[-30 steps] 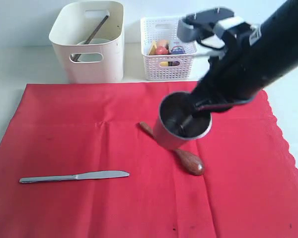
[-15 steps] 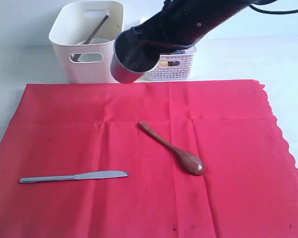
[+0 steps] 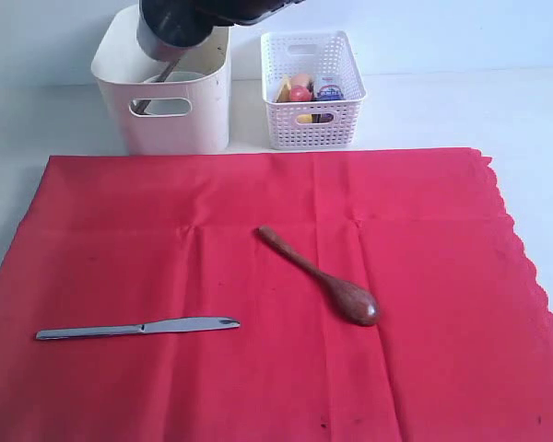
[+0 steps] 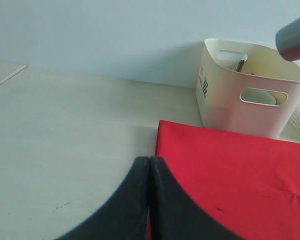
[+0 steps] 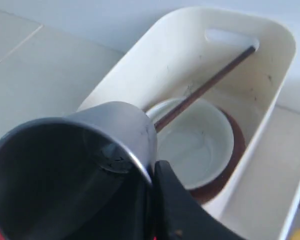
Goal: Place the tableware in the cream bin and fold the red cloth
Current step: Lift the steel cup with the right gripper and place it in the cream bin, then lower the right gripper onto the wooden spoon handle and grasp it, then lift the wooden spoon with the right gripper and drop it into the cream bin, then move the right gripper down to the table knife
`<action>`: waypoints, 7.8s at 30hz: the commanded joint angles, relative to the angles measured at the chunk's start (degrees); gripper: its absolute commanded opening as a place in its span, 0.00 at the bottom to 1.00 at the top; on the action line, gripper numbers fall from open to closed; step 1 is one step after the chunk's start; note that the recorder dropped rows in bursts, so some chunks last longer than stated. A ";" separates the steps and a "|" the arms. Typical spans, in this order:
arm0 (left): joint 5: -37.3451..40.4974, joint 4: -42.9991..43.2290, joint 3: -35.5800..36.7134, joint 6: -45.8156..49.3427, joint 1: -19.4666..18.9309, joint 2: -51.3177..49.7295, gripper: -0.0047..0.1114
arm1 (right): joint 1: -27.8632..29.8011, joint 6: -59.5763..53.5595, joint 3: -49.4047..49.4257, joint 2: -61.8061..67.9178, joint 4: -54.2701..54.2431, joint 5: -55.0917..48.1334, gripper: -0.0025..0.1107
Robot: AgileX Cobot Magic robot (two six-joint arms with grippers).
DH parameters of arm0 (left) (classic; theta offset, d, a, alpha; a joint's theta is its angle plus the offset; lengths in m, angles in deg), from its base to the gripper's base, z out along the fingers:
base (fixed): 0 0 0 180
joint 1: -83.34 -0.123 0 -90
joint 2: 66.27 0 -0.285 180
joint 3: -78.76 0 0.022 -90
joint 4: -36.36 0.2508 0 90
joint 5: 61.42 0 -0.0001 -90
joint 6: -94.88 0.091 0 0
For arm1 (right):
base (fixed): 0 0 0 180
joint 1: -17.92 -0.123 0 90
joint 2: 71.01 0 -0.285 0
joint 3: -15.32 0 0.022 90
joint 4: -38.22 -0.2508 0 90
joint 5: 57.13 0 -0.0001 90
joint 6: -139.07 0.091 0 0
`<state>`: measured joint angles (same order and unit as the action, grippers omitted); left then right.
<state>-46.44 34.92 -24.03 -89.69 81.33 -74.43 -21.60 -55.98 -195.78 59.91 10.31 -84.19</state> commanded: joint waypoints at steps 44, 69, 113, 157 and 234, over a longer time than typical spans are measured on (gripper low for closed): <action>-0.22 -0.17 0.00 -0.21 -0.11 0.37 0.05 | -2.50 11.35 33.01 -26.63 26.49 -29.27 0.02; -0.22 -0.17 0.00 -0.21 -0.11 0.37 0.05 | -2.50 5.29 39.46 -7.27 23.41 -15.44 0.41; -0.22 -0.17 0.00 -0.21 -0.11 0.37 0.05 | -6.50 9.08 39.23 -29.21 25.85 -17.26 0.02; -0.22 -0.17 0.00 -0.21 -0.11 0.37 0.05 | -6.50 2.91 -4.43 9.29 19.03 32.86 0.02; -0.22 -0.17 0.00 -0.21 -0.11 0.37 0.05 | -30.14 -17.95 26.97 0.79 14.86 1.77 0.56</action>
<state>-46.44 34.92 -24.03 -89.69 81.33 -74.43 -51.62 -73.76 -166.31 59.22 24.67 -81.81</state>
